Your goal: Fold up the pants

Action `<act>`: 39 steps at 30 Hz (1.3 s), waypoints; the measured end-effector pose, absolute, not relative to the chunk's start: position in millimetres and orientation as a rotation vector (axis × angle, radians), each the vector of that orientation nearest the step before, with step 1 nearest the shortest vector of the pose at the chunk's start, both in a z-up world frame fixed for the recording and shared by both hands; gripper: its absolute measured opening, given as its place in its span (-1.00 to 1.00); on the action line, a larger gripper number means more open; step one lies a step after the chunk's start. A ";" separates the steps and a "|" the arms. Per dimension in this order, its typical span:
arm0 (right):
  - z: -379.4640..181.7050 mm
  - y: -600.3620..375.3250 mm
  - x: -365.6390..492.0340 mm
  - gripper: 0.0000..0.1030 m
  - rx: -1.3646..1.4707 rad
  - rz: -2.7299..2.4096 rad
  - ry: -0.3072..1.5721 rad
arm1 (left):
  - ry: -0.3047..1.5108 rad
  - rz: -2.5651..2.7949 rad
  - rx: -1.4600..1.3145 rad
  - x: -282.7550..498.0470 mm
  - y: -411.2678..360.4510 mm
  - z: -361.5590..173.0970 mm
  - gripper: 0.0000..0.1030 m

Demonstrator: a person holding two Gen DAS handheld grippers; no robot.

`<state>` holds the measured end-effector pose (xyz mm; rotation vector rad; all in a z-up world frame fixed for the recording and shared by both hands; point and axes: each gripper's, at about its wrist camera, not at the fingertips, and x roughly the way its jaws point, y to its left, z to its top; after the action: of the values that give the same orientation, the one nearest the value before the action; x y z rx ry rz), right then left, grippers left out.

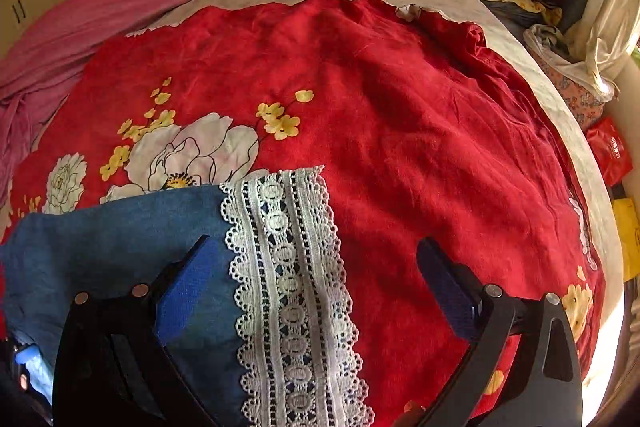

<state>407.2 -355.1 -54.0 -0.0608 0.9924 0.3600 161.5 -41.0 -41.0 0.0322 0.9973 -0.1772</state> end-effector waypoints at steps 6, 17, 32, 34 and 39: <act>-75.3 -338.3 426.7 -0.26 -0.028 0.495 1.082 | 0.995 -0.188 0.024 161.0 -37.8 -41.8 0.82; -56.1 -315.2 446.1 -0.92 -0.225 0.357 0.918 | 0.984 -0.169 0.040 157.4 -40.9 -43.2 0.82; 32.2 -313.2 333.7 0.78 -0.193 0.561 0.714 | 0.922 -0.098 -0.082 132.5 14.5 -5.6 0.82; 42.5 -291.4 311.9 0.83 -0.197 0.638 0.702 | 0.892 -0.047 -0.118 128.3 39.5 5.4 0.82; 36.7 -235.3 265.2 0.85 -0.242 0.792 0.713 | 0.852 0.099 -0.149 126.9 102.5 25.2 0.82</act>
<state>265.2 -235.3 36.7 -0.2418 0.7125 0.7917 126.9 102.5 25.2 -0.1493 0.8522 0.0986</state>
